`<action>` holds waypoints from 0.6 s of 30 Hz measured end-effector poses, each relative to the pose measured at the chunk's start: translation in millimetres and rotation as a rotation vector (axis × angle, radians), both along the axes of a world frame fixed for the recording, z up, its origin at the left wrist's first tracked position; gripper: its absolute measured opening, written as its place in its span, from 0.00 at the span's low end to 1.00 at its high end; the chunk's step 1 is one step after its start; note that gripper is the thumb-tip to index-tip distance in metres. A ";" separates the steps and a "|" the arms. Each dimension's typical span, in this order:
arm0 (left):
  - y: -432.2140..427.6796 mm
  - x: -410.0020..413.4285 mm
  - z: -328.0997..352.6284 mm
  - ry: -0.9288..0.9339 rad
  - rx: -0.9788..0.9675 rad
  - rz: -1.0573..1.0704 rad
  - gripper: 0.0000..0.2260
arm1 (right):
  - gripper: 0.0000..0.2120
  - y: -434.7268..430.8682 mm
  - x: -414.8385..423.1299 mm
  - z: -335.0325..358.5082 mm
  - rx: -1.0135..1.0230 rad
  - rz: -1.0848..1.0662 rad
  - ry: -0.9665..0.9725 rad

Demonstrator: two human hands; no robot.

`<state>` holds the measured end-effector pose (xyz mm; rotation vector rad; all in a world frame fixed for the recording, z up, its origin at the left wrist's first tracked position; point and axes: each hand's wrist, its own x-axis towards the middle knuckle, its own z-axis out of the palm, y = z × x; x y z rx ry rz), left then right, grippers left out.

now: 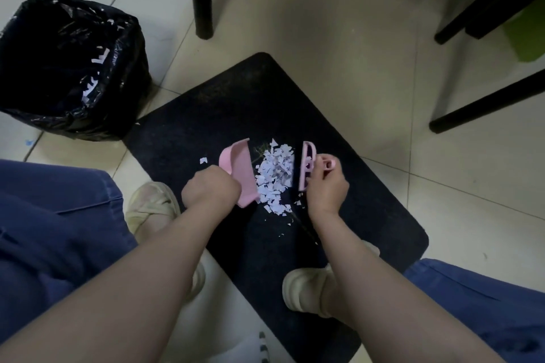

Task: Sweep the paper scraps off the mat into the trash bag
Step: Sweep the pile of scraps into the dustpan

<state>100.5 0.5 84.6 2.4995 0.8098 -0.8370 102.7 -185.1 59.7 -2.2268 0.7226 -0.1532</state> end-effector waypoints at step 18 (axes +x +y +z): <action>16.4 -41.6 -87.1 0.167 -0.409 0.152 0.11 | 0.10 -27.0 40.7 -54.0 -0.033 0.294 0.239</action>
